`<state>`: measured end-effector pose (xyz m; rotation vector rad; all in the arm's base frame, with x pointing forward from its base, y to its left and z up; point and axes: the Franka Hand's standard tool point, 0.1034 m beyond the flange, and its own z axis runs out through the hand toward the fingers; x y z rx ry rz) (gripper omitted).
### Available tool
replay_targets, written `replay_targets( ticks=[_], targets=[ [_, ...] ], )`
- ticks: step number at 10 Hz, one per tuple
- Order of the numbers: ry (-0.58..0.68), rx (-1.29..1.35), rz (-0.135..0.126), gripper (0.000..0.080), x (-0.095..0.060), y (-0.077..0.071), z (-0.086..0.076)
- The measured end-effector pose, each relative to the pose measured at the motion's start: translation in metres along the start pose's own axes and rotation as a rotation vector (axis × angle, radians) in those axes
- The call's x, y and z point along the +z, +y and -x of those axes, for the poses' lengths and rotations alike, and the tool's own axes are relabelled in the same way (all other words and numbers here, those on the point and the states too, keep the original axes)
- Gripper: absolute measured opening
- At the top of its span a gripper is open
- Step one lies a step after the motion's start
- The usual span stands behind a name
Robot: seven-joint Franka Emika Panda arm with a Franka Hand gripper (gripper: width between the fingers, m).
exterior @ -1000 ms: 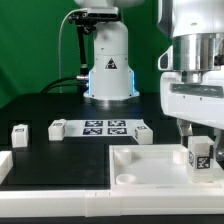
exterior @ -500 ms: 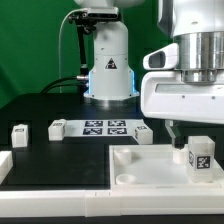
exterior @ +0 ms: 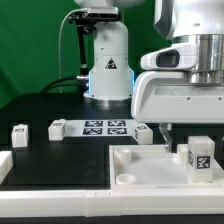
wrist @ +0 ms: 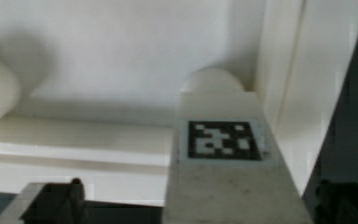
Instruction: Assemble one leg
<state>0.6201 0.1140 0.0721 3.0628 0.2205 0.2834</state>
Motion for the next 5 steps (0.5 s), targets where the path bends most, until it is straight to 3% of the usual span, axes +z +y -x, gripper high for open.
replay_targets(
  ticks=[2, 3, 4, 5],
  targets=[
    [-0.001, -0.026, 0.008, 0.0649, 0.0001, 0.0004, 0.0001],
    [-0.001, -0.025, 0.008, 0.0516, 0.0002, 0.0007, 0.0001],
    [-0.001, -0.025, 0.008, 0.0516, 0.0002, 0.0008, 0.0002],
    [-0.001, -0.007, 0.008, 0.0365, 0.0003, 0.0007, 0.0002]
  ],
)
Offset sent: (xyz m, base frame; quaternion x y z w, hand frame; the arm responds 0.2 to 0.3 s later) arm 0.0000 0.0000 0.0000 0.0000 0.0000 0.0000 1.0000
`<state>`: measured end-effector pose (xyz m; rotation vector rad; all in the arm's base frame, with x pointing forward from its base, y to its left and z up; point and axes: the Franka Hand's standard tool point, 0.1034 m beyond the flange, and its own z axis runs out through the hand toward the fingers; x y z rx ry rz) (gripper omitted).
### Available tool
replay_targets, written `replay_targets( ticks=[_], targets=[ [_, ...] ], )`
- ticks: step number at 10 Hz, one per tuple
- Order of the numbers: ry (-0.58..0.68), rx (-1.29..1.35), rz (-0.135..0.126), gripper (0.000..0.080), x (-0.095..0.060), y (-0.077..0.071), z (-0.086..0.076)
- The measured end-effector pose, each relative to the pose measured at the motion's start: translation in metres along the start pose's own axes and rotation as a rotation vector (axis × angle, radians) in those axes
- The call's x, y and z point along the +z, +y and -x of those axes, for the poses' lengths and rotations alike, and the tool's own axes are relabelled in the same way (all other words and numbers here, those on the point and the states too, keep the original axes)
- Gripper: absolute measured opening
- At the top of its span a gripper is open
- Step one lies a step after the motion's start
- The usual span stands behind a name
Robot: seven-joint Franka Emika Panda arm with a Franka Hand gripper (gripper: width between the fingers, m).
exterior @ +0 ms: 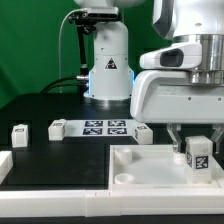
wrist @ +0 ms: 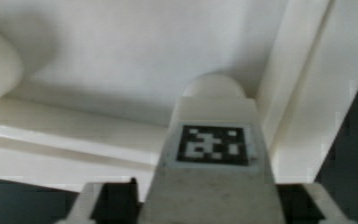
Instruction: Assemble one leg
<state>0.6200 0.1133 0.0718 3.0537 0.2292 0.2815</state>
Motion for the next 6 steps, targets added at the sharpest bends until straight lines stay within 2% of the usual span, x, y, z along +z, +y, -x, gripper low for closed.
replay_targets(
  ticks=[1, 4, 6],
  targets=[
    [0.000, 0.034, 0.000, 0.0293, 0.0003, 0.0001, 0.0002],
    [-0.001, 0.122, 0.000, 0.0293, 0.0003, 0.0003, 0.0002],
    [-0.001, 0.450, -0.014, 0.0293, -0.0007, -0.0014, 0.0014]
  ],
)
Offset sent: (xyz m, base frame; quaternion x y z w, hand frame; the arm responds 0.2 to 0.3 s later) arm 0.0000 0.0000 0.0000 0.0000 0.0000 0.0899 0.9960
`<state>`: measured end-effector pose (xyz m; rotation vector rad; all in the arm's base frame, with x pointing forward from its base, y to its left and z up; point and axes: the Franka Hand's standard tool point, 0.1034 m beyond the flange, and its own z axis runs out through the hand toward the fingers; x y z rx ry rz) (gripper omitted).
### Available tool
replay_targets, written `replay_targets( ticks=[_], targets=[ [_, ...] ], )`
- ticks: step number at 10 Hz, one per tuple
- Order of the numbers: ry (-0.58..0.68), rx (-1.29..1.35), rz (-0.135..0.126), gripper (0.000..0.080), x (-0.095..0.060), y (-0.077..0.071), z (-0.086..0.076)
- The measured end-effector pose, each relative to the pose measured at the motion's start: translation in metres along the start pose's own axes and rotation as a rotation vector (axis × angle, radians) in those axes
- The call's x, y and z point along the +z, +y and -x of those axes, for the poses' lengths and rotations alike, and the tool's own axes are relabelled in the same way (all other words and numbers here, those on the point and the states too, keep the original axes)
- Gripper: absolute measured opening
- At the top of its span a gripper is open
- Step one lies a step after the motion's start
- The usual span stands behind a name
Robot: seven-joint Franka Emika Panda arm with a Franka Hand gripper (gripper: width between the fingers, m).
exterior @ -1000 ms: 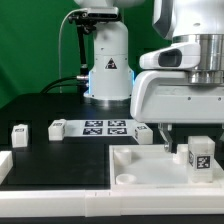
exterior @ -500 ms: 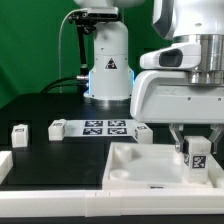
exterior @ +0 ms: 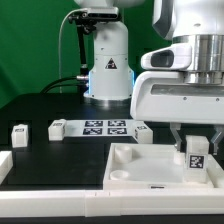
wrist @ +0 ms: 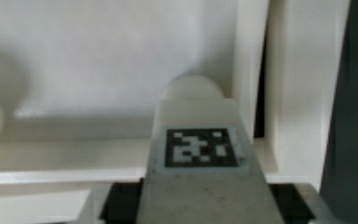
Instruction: Assemble one leg
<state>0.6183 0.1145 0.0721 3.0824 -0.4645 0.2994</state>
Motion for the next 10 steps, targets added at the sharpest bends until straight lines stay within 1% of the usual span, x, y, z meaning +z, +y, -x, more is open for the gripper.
replay_targets(
  ticks=[1, 2, 3, 5, 6, 7, 8, 9, 10],
  targets=[
    [0.001, 0.134, 0.002, 0.0293, -0.002, 0.000, 0.002],
    [0.006, 0.278, 0.019, 0.0298, -0.002, 0.006, 0.002],
    [0.012, 0.378, 0.037, 0.0298, -0.002, 0.014, 0.003],
    [0.013, 0.609, 0.090, 0.0305, -0.001, 0.034, 0.006],
    [0.016, 0.680, 0.109, 0.0310, 0.000, 0.041, 0.007],
    [0.021, 0.734, 0.122, 0.0313, 0.000, 0.046, 0.009],
    [0.024, 0.783, 0.142, 0.0313, -0.001, 0.052, 0.011],
    [0.023, 0.788, 0.148, 0.0313, -0.001, 0.054, 0.011],
    [0.023, 0.786, 0.148, 0.0361, -0.001, 0.054, 0.011]
  ],
)
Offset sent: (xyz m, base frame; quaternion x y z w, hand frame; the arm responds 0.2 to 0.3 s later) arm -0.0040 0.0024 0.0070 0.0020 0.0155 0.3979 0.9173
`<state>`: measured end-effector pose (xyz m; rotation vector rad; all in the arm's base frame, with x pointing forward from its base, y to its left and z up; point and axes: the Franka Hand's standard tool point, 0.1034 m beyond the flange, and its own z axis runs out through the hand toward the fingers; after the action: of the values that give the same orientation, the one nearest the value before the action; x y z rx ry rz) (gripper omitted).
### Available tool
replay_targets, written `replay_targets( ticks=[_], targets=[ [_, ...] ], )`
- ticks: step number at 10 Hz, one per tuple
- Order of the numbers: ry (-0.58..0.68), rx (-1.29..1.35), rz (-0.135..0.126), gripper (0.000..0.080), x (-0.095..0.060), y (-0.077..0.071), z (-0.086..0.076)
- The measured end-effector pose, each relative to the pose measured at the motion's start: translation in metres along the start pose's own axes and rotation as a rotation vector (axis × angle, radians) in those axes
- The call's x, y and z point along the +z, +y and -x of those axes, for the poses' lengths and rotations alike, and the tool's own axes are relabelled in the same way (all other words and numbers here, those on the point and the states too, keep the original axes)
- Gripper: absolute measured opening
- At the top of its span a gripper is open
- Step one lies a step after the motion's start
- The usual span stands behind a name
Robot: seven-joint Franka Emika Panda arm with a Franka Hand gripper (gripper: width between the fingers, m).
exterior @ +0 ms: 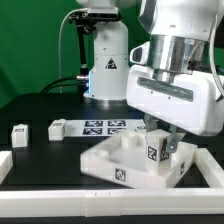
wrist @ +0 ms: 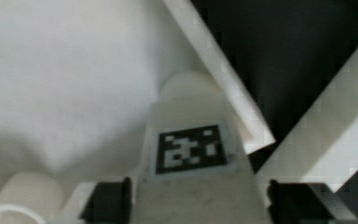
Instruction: Assemble one leg
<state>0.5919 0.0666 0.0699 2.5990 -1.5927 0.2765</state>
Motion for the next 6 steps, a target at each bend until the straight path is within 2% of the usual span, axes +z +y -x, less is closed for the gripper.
replay_targets(
  ticks=[1, 2, 6],
  targets=[
    [0.000, 0.000, 0.000, 0.0501, 0.0000, 0.0000, 0.0000],
    [0.000, 0.000, 0.000, 0.0601, 0.0000, 0.0000, 0.0000],
    [0.000, 0.000, 0.000, 0.0647, 0.0001, 0.0000, 0.0000]
  ],
)
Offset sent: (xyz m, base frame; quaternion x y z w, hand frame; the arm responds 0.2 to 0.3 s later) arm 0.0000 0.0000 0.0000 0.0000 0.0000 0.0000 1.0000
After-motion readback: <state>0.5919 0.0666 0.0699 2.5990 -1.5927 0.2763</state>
